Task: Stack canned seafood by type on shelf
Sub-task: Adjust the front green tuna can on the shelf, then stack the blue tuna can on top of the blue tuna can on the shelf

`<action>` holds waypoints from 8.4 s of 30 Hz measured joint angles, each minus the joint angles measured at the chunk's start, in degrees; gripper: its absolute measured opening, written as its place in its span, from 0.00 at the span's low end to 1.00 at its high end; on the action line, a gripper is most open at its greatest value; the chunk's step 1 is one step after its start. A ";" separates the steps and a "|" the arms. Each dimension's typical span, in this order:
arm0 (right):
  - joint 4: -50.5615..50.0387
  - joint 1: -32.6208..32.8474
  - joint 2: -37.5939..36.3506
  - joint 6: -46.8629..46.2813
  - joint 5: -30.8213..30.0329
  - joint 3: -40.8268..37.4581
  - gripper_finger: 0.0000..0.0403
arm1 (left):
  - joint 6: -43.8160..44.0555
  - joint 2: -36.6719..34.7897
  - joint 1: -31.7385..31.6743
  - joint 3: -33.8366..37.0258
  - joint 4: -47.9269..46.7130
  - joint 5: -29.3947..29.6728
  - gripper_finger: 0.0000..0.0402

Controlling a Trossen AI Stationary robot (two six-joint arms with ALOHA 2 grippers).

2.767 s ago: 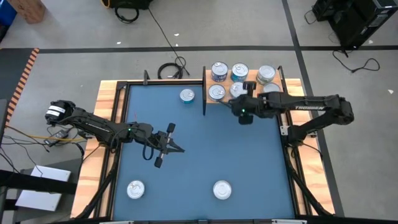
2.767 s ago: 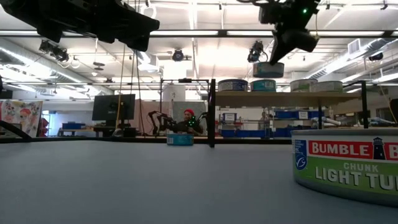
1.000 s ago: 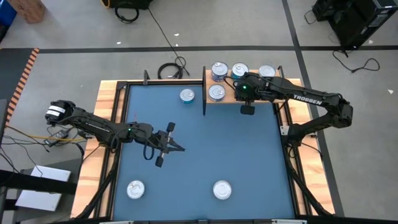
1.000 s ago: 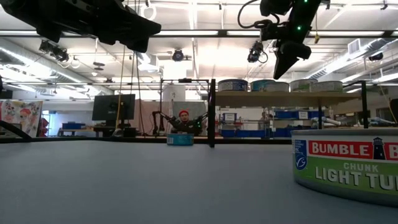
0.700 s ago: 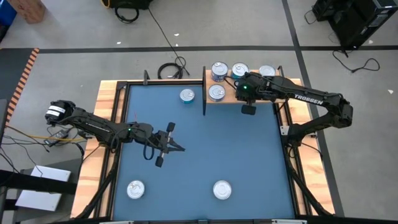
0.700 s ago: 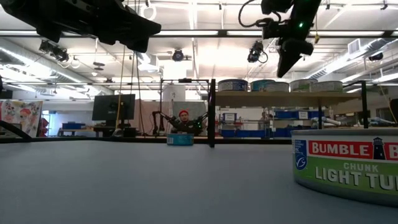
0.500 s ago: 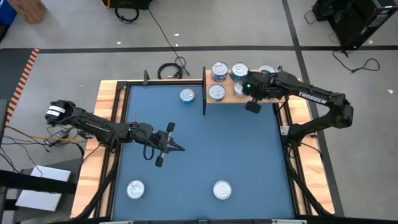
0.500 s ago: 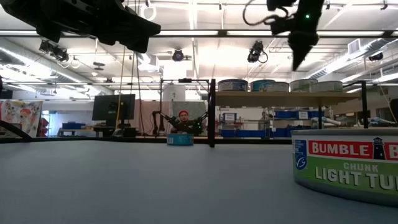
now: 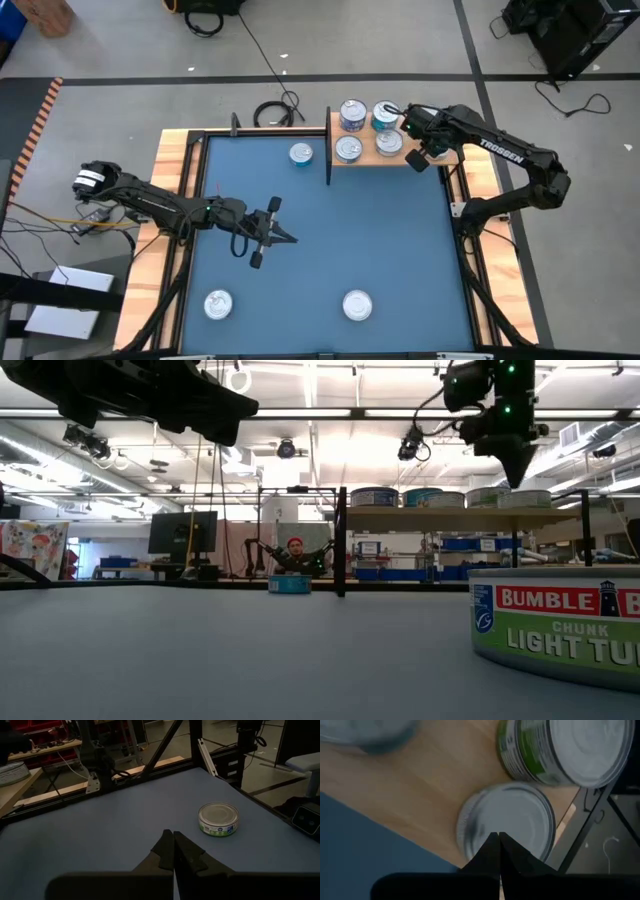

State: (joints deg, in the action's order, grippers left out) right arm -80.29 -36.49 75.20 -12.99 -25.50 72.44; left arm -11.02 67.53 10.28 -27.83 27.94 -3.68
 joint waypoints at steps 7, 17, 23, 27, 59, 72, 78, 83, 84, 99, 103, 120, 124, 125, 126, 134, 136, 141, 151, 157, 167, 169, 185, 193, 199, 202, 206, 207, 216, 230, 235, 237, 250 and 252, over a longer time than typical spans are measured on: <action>1.12 -1.01 0.00 -0.09 0.76 -2.41 0.01 | -0.05 0.00 0.00 0.00 -0.02 0.00 0.00; 2.03 -1.01 -0.04 0.07 3.26 -2.42 0.00 | -0.22 0.00 0.00 0.02 -0.02 0.02 0.00; 2.94 -1.01 -0.04 0.57 4.04 -2.42 0.00 | -0.24 0.00 0.00 0.01 -0.02 0.01 0.00; 2.94 -1.01 -0.04 0.57 4.17 -2.42 0.01 | -0.24 0.00 0.00 0.00 -0.02 0.02 0.00; 18.89 24.26 -11.59 -0.70 -3.33 -4.94 0.01 | -0.67 -0.02 1.44 -0.59 -5.35 3.04 0.00; 37.65 48.94 -12.82 -4.66 -13.30 -17.35 0.01 | 12.22 -0.30 12.96 -22.35 -57.67 4.69 0.00; 44.24 55.13 -9.64 -5.44 -14.15 -18.72 0.02 | 27.44 -0.22 20.38 -23.36 -65.21 -2.11 0.00; 46.88 58.38 -6.95 -5.35 -15.81 -18.72 0.02 | 38.82 -0.22 25.26 -22.17 -66.89 -0.87 0.02; 47.32 58.89 -6.57 -5.46 -16.08 -18.72 0.03 | 40.58 -0.22 26.14 -21.84 -67.04 -0.26 0.03; 49.04 65.28 -5.05 -6.73 -21.62 -18.72 0.04 | 48.96 10.73 33.32 -17.14 -68.21 -1.57 0.24; 49.43 65.99 -5.05 -6.78 -22.38 -18.72 0.03 | 49.00 13.16 33.31 -17.14 -68.25 -1.56 0.23; 49.75 66.77 -5.05 -6.60 -23.56 -18.72 0.03 | 46.18 13.75 33.24 -17.14 -64.10 -1.53 0.01; 49.86 66.77 -5.05 -6.60 -23.54 -18.72 0.03 | 46.18 13.75 32.64 -17.14 -63.51 1.75 0.01; 49.99 66.77 -5.05 -6.59 -23.55 -18.72 0.03 | 46.16 13.75 32.40 -17.14 -63.37 2.76 0.01; 50.29 66.77 -5.05 -6.57 -23.54 -18.72 0.03 | 46.16 13.75 32.03 -17.14 -63.18 3.53 0.01; 51.54 66.79 -5.07 -6.36 -23.54 -18.72 0.03 | 42.77 13.75 29.20 -17.32 -58.91 4.46 0.00; 51.53 66.79 -5.07 -6.36 -23.54 -18.72 0.03 | 39.88 13.75 29.13 -17.79 -57.75 2.95 0.00; 51.52 67.15 -5.07 -6.35 -23.50 -18.72 0.03 | 37.18 14.17 30.74 -18.16 -54.49 -4.84 0.00; 51.53 69.47 -5.07 -6.36 -24.10 -18.72 0.03 | 38.41 21.06 31.72 -18.41 -53.36 -0.03 0.00; 51.69 69.89 -5.09 -6.40 -24.30 -18.72 0.03 | 36.59 21.09 29.02 -18.32 -53.09 7.74 0.00; 52.01 69.89 -5.07 -6.36 -24.39 -18.70 0.03 | 28.04 21.28 21.80 -18.03 -48.86 12.65 0.00; 52.05 69.89 -5.07 -6.36 -24.39 -18.70 0.03 | 26.17 21.35 20.23 -18.03 -47.33 13.20 0.00; 52.20 69.89 -5.07 -6.36 -24.39 -18.70 0.03 | 15.99 21.57 11.35 -17.79 -40.94 16.59 0.00; 52.43 69.89 -5.09 -6.36 -24.37 -18.68 0.03 | 13.92 24.23 8.16 -18.02 -35.69 16.00 0.00; 52.56 69.90 -5.09 -6.36 -24.37 -18.68 0.03 | 11.08 27.34 6.40 -18.12 -30.19 15.68 0.00; 52.71 69.92 -5.09 -6.34 -24.33 -18.68 0.03 | 9.73 27.61 5.42 -18.50 -29.01 14.97 0.00; 52.84 69.91 -5.09 -6.34 -24.33 -18.68 0.03 | 7.78 27.67 4.41 -19.56 -29.10 15.22 0.00; 52.86 69.90 -5.09 -6.36 -24.35 -18.68 0.03 | 7.11 27.67 4.33 -19.93 -29.18 15.37 0.00; 52.87 69.91 -5.09 -6.36 -24.33 -18.68 0.04 | 5.03 24.97 4.73 -23.11 -34.53 13.08 0.00; 53.90 69.91 -5.14 -5.57 -24.13 -18.66 0.04 | 7.22 26.26 7.20 -22.54 -39.80 9.11 0.00; 54.26 69.90 -5.11 -4.94 -23.49 -18.66 0.03 | 6.89 27.80 6.50 -22.66 -36.39 9.11 0.00; 54.74 69.91 -5.11 -4.56 -23.34 -18.66 0.03 | 6.87 28.51 6.18 -22.64 -35.58 8.95 0.00; 55.18 69.92 -5.11 -4.40 -22.60 -18.68 0.03 | 3.30 31.04 2.46 -23.45 -26.30 6.92 0.00; 55.19 69.89 -5.11 -4.38 -22.59 -18.67 0.04 | 1.70 31.02 1.91 -24.28 -26.08 6.84 0.00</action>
State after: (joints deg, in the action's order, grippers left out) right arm -25.09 33.41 70.08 -17.38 -48.09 53.77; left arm -9.32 98.54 12.20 -52.12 1.87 3.16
